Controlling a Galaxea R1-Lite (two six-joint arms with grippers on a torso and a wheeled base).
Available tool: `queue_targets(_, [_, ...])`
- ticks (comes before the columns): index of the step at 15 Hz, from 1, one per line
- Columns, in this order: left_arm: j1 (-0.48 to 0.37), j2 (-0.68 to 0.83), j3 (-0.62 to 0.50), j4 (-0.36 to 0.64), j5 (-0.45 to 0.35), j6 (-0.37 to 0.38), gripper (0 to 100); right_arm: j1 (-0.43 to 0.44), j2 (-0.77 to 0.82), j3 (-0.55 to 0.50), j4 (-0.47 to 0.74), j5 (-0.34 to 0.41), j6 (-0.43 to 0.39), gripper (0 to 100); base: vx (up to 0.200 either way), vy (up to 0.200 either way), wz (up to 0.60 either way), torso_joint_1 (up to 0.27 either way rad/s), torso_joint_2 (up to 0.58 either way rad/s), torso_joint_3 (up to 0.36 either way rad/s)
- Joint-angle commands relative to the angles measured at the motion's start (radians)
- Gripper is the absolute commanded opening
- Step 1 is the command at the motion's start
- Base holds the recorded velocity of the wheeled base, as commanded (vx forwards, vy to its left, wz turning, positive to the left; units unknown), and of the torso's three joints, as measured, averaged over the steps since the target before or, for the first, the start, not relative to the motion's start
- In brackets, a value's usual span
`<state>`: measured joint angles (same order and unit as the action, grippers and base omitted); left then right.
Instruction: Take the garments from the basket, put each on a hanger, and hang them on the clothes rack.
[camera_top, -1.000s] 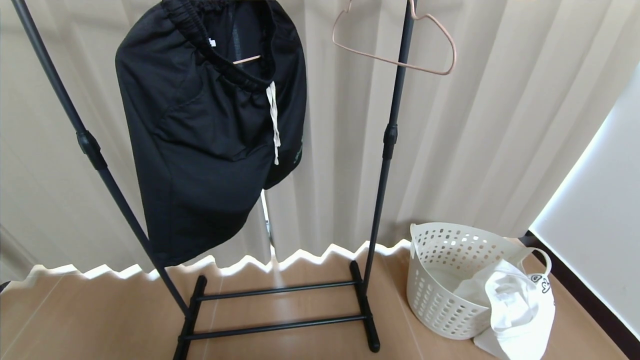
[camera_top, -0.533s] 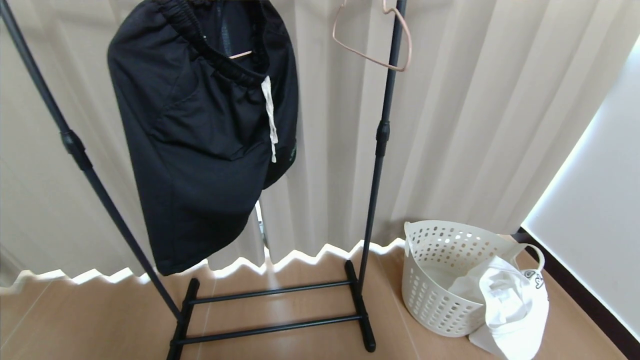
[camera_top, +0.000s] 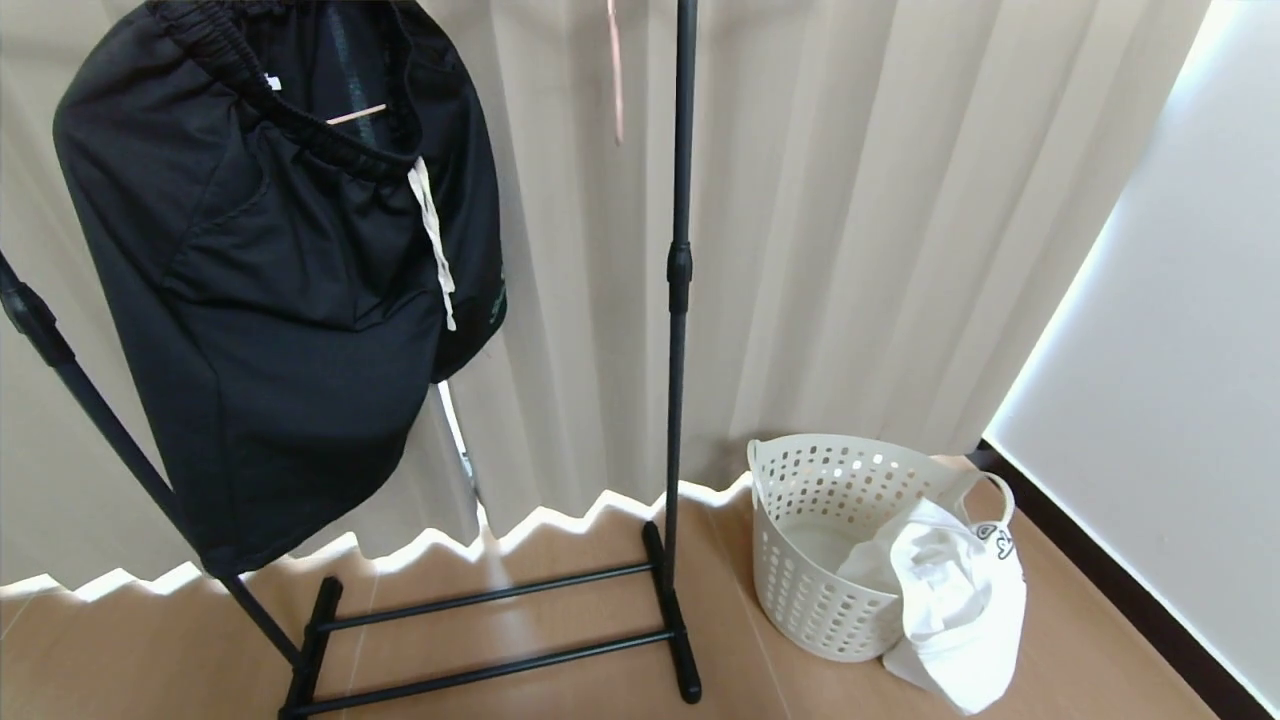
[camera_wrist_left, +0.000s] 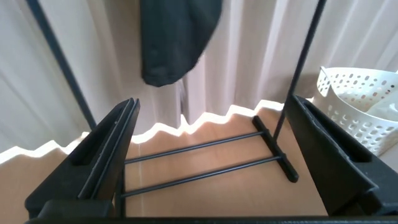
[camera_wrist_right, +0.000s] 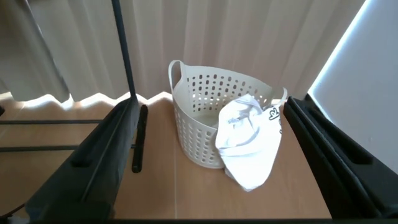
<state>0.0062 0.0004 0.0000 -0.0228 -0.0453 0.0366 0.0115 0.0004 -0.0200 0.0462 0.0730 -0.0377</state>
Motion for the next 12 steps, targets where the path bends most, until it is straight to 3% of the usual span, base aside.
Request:
queue_targets(1, [0.0,0.0,0.0,0.0,-0.001,0.0,100,0.001,0.0,0.002,0.0,0.001,-0.001,100,0.0,-0.2,0.0,0.002,0.0,0.002])
queue_targets(3, [0.0,0.0,0.0,0.0,0.002,-0.003,100,0.001,0.0,0.0,0.0,0.001,-0.001,100,0.0,-0.2,0.0,0.007,0.0,0.005])
queue_targets(7, [0.0,0.0,0.0,0.0,0.002,-0.004,100,-0.001,0.0,0.0,0.0,0.001,0.001,100,0.2,0.0,0.0,0.006,0.0,0.005])
queue_targets(9, [0.0,0.0,0.0,0.0,0.002,-0.004,100,-0.001,0.0,0.0,0.0,0.001,-0.001,100,0.0,0.0,0.0,0.0,0.0,0.0])
queue_targets(12, [0.0,0.0,0.0,0.0,0.002,-0.006,100,-0.001,0.0,0.0,0.0,0.001,-0.001,100,0.0,0.0,-0.6,0.007,0.0,0.004])
